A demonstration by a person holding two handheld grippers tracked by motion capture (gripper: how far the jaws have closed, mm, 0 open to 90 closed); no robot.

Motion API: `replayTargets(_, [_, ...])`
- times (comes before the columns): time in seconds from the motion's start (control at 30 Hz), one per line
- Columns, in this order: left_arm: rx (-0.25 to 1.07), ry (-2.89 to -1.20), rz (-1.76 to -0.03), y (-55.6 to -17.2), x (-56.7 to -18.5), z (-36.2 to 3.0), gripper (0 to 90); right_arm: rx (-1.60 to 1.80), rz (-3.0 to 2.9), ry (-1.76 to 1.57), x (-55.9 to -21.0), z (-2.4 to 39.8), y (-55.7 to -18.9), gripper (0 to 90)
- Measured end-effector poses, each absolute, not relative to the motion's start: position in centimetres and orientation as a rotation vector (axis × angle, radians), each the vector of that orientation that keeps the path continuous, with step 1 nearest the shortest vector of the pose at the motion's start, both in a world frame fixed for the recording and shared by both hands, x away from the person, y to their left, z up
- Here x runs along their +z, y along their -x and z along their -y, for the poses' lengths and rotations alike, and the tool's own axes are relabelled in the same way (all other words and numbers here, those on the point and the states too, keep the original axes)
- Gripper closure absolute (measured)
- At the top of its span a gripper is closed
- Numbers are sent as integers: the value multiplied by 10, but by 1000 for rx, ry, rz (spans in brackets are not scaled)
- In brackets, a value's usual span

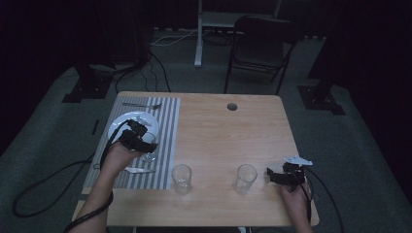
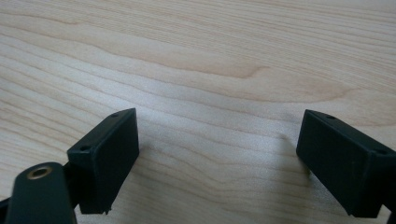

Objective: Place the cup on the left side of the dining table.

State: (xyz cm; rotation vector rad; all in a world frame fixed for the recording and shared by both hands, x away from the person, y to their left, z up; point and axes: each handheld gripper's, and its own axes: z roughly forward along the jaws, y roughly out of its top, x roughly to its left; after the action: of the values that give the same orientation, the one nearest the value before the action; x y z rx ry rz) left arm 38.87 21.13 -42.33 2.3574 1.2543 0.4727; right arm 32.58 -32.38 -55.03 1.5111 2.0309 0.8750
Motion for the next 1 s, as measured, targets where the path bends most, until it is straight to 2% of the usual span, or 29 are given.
replayTargets(0.4, [417, -2352, -1300, -395, -439, -223, 288, 874, -2030, -1512, -550, 324, -326, 126])
replayTargets(0.9, [396, -2231, -1365, -391, -442, -229, 280, 874, -2029, -1512, -550, 324, -326, 127])
replayTargets(1.0, [390, -2220, -1377, -390, -441, -230, 252, 875, -2029, -1512, -550, 324, -326, 126])
